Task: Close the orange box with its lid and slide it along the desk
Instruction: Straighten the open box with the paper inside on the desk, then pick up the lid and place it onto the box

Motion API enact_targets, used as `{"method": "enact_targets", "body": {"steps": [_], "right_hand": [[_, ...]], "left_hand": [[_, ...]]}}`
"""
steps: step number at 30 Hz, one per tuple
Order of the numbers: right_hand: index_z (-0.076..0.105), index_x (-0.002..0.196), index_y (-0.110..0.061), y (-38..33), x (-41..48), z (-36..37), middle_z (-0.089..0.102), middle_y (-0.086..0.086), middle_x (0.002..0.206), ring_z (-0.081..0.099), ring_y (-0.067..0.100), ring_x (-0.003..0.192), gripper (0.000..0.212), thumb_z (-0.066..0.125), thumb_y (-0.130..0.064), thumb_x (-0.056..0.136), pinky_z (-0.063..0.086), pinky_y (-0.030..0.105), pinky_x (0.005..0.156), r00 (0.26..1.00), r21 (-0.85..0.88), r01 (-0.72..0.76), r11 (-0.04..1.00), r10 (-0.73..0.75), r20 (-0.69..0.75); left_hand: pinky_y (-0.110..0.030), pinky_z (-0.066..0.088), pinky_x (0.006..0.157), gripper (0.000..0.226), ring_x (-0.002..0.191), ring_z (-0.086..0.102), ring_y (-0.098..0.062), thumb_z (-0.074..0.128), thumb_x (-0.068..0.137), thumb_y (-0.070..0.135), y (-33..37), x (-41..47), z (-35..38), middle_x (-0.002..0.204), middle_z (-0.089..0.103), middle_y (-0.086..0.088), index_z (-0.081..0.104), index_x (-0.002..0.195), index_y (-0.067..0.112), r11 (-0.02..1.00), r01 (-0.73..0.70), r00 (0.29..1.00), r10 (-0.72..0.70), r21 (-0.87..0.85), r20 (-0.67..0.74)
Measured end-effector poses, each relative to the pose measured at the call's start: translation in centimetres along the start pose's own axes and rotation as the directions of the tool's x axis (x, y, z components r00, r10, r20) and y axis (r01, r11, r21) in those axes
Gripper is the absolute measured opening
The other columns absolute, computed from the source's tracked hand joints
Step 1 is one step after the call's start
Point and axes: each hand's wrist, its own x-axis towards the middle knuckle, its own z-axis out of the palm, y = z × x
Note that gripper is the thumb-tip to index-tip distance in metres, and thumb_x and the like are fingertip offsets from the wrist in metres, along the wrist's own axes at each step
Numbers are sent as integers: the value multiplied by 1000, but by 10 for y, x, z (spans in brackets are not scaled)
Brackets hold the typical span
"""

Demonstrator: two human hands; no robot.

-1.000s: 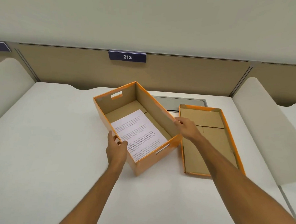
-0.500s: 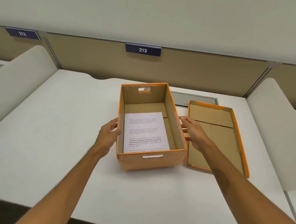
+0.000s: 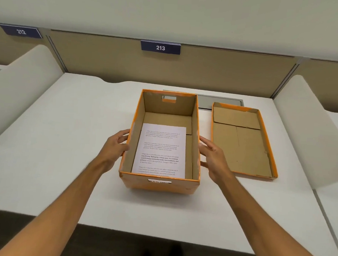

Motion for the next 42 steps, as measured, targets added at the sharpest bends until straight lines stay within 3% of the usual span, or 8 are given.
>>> {"method": "enact_targets", "body": {"steps": [12,17,20,23,25,28,33,42], "right_hand": [[60,139,-30,22,-30,20,68,1,132,63,22,121,41,63,-28,98,56,40,81,992,4,-17,1000,18,-124],[58,141,-30,25,-29,22,65,0,135,61,22,123,42,61,-29,99,57,44,87,990,-20,-7,1000,4,-142],[58,141,-31,29,-28,20,65,-1,134,61,21,122,42,61,-32,99,56,39,81,990,-29,3,1000,-7,-141],[60,139,-29,30,-26,16,66,-1,130,63,22,117,40,60,-33,100,57,42,87,982,-111,13,994,-33,-183],[63,136,-24,30,-26,13,67,-1,127,65,20,111,38,58,-34,100,56,37,87,972,-200,35,979,-79,-220],[69,127,-16,27,-31,8,72,-1,119,69,16,100,35,57,-35,99,50,28,77,955,-295,72,953,-151,-254],[73,116,-13,13,-42,-9,72,-2,103,65,15,97,29,57,-30,99,47,26,82,929,-431,106,896,-244,-279],[75,106,-8,-8,-37,-68,76,2,100,67,14,94,20,61,-18,97,51,22,83,890,-548,179,817,-372,-264]], "left_hand": [[-56,55,94,60,121,62,-32,50,92,-9,-10,-8,-12,135,63,-8,51,143,23,997,-28,996,22,68,89],[-58,54,95,60,125,59,-34,53,94,-5,-14,-7,-13,140,58,-9,46,146,24,996,-21,996,12,92,92],[-56,54,96,59,126,57,-33,54,95,-1,-13,-6,-12,144,54,-9,44,147,25,989,-35,995,21,143,96],[-50,53,97,67,131,53,-32,60,96,9,-14,-6,-8,152,47,-10,31,154,25,975,-39,998,27,218,56],[-51,46,104,78,139,45,-34,66,94,21,-13,-6,-2,158,39,-11,20,157,22,948,-58,997,68,312,-23],[-49,39,112,79,144,38,-34,68,92,27,-4,-10,9,160,35,-14,24,157,16,866,-176,971,230,467,-61],[-40,39,108,57,136,43,-30,60,95,24,19,-21,47,151,43,-12,39,147,13,714,-410,885,462,568,59],[-22,28,105,34,138,43,-19,57,96,17,61,-37,156,147,50,-5,61,130,15,625,-634,767,584,456,265]]}}
